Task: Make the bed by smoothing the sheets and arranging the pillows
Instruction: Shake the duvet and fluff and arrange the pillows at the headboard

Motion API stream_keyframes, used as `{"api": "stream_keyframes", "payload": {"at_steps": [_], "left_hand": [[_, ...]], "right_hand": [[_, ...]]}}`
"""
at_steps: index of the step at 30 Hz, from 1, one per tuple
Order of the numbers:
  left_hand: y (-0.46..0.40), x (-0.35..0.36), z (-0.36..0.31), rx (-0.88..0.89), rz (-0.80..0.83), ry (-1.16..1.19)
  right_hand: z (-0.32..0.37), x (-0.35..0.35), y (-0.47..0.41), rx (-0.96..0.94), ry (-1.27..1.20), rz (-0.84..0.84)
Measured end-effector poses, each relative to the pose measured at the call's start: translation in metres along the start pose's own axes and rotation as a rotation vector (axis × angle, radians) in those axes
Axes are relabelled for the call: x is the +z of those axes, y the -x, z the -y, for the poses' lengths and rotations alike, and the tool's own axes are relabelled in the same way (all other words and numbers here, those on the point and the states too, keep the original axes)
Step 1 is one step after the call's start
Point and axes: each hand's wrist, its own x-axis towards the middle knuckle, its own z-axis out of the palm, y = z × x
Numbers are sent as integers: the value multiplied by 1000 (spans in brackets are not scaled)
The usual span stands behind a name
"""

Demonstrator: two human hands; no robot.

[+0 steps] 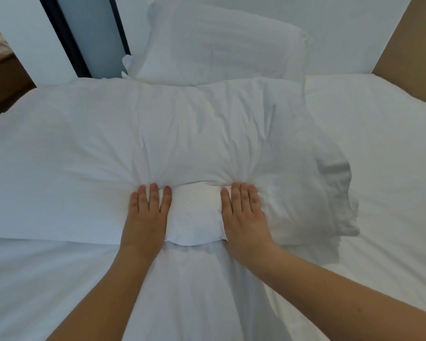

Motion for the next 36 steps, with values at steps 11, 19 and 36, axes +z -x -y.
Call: {"api": "stream_keyframes", "payload": {"at_steps": [11, 19, 36], "left_hand": [[5, -28, 33, 62, -242, -139], [-44, 0, 29, -53, -110, -130], [-57, -16, 20, -97, -40, 143]], "right_hand": [[7, -7, -32, -12, -49, -84], [18, 17, -68, 58, 6, -20], [7, -24, -100, -36, -163, 119]]}}
